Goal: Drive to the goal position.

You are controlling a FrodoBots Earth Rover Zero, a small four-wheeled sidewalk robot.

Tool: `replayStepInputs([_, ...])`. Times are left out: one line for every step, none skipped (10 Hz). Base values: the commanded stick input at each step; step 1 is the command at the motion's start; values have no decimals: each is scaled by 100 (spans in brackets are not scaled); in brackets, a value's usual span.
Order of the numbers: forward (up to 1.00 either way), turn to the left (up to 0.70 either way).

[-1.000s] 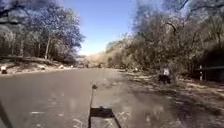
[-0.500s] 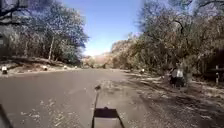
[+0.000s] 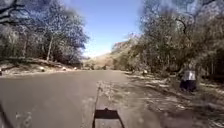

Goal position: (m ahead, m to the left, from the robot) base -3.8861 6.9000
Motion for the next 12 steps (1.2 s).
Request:
replayStepInputs([10,43])
replayStepInputs([0,45])
replayStepInputs([0,45])
replayStepInputs([0,45])
replayStepInputs([0,45])
replayStepInputs([0,45])
replayStepInputs([0,45])
replayStepInputs([0,45])
replayStepInputs([0,45])
replayStepInputs([0,45])
replayStepInputs([0,45])
replayStepInputs([0,45])
